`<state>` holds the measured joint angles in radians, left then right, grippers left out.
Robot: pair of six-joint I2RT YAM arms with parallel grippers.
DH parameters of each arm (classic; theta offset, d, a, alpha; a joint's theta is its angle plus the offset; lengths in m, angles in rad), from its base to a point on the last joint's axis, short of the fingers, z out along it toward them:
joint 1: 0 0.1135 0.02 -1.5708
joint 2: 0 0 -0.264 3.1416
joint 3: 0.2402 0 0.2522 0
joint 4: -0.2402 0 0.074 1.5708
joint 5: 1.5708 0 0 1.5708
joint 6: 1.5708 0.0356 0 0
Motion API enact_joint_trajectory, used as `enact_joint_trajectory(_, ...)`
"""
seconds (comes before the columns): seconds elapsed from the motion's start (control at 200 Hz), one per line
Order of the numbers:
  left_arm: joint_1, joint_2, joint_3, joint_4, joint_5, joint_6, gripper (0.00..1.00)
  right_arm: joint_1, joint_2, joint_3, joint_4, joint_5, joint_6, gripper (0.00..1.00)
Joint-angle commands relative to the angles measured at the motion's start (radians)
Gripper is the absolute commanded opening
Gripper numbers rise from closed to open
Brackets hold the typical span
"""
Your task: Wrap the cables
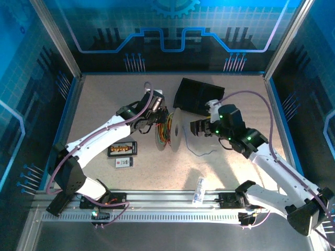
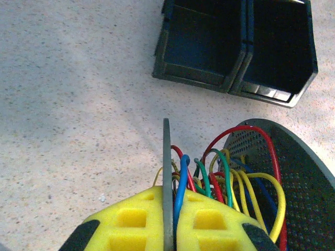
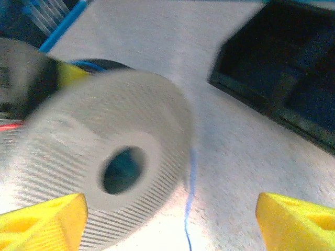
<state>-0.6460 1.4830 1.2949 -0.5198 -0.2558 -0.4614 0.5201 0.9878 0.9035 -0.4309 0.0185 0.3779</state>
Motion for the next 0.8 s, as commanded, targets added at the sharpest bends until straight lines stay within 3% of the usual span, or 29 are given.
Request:
enact_joint_trajectory(0.0, 0.046, -0.109, -0.018, 0.051, 0.059, 0.018, 0.00, -0.102, -0.056, -0.119, 0.027, -0.043, 0.130, 1.00)
enact_joint_trajectory(0.12, 0.123, -0.177, -0.057, 0.037, 0.105, 0.020, 0.00, -0.183, -0.150, -0.228, 0.045, -0.043, 0.216, 1.00)
enact_joint_trajectory(0.25, 0.232, -0.240, -0.081, 0.023, 0.236, 0.005, 0.00, -0.253, -0.257, -0.354, 0.138, -0.116, 0.174, 1.00)
enact_joint_trajectory(0.325, 0.284, -0.252, -0.070, -0.004, 0.300, 0.005, 0.00, -0.295, -0.309, -0.427, 0.227, -0.253, 0.110, 0.99)
enact_joint_trajectory(0.455, 0.358, -0.259, -0.056, -0.031, 0.400, -0.015, 0.00, -0.350, -0.374, -0.547, 0.392, -0.415, 0.139, 0.91)
enact_joint_trajectory(0.555, 0.383, -0.254, -0.042, -0.050, 0.446, -0.028, 0.00, -0.369, -0.381, -0.633, 0.569, -0.527, 0.212, 0.84)
enact_joint_trajectory(0.796, 0.387, -0.238, -0.023, -0.083, 0.472, -0.063, 0.00, -0.371, -0.279, -0.698, 0.862, -0.643, 0.357, 0.75)
